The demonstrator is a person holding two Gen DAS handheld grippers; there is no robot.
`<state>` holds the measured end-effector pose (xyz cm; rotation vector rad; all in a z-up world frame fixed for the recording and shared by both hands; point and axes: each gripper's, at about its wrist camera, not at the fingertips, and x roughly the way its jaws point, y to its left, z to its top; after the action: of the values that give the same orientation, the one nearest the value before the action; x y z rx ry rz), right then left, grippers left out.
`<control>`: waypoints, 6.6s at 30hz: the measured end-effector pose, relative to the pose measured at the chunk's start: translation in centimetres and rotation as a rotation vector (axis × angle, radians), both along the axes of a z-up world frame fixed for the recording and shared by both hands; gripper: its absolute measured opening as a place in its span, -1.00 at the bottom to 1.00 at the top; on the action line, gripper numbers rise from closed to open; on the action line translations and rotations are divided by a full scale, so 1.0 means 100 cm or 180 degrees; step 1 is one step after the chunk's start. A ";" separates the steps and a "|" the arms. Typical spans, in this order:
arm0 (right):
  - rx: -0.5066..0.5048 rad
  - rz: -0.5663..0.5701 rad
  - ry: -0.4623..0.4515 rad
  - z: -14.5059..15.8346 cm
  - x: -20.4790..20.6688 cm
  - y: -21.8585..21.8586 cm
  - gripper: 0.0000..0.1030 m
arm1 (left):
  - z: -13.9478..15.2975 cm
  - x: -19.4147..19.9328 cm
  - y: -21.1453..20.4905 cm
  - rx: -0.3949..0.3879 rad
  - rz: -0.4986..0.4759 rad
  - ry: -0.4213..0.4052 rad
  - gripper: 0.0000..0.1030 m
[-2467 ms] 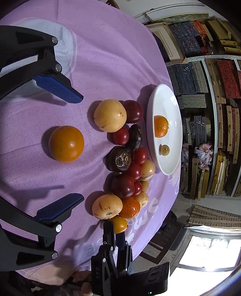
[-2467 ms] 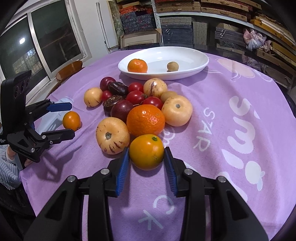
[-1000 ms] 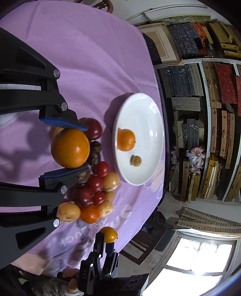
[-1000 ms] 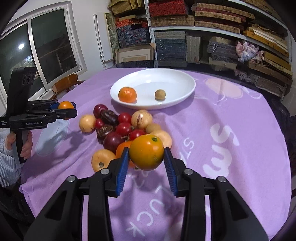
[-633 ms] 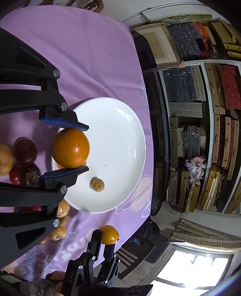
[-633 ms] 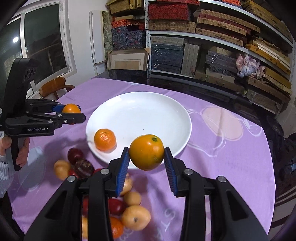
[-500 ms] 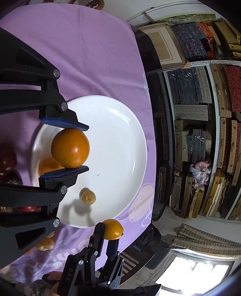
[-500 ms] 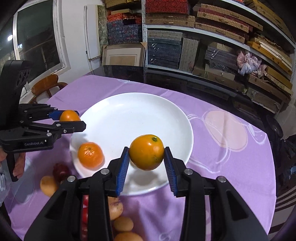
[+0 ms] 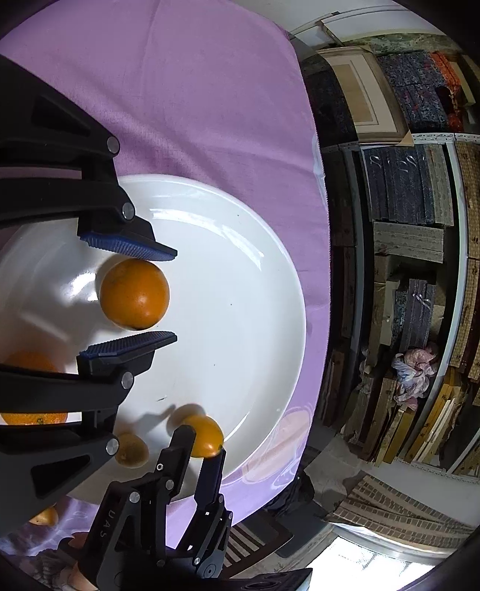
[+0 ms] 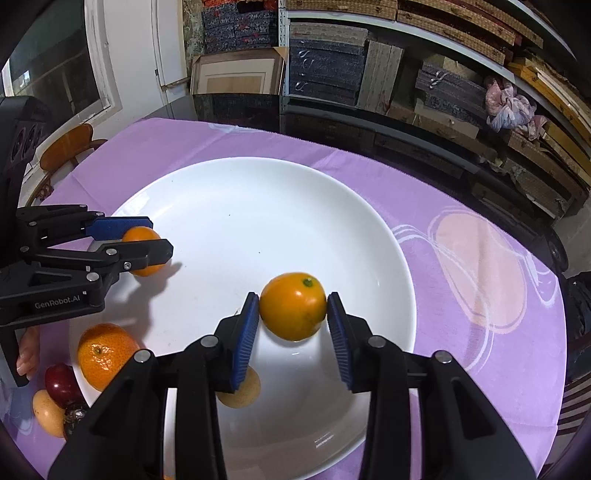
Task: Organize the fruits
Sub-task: 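Carry both fruits onto the white plate and open both tools, then grasp the large mandarin with the right tool while the left tool grasps the pale yellow pear, then carry the mandarin and pear onto the white plate and open both tools, then move both open tools back to the fruit cluster beside the plate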
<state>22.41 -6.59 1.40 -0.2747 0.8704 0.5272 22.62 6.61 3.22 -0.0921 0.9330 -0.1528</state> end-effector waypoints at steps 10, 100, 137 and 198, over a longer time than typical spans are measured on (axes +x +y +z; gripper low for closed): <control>0.0212 0.0016 -0.0181 0.028 -0.042 -0.025 -0.07 | 0.030 -0.047 0.008 0.0019 0.0056 -0.0219 0.15; 0.0735 0.0033 0.0259 -0.037 -0.237 -0.105 -0.10 | -0.028 -0.217 -0.023 0.0390 0.0142 -0.0120 0.93; 0.0864 0.0025 0.0084 -0.029 -0.247 -0.111 -0.11 | -0.005 -0.226 -0.041 0.0333 -0.0144 -0.0495 -0.08; 0.0913 -0.0366 -0.0481 0.025 -0.180 -0.121 0.86 | 0.023 -0.163 0.006 0.0287 0.0369 -0.0475 0.93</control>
<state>4.40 -18.67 3.89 -0.0020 0.6499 0.5102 6.34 7.17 5.56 -0.0504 0.7823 -0.0099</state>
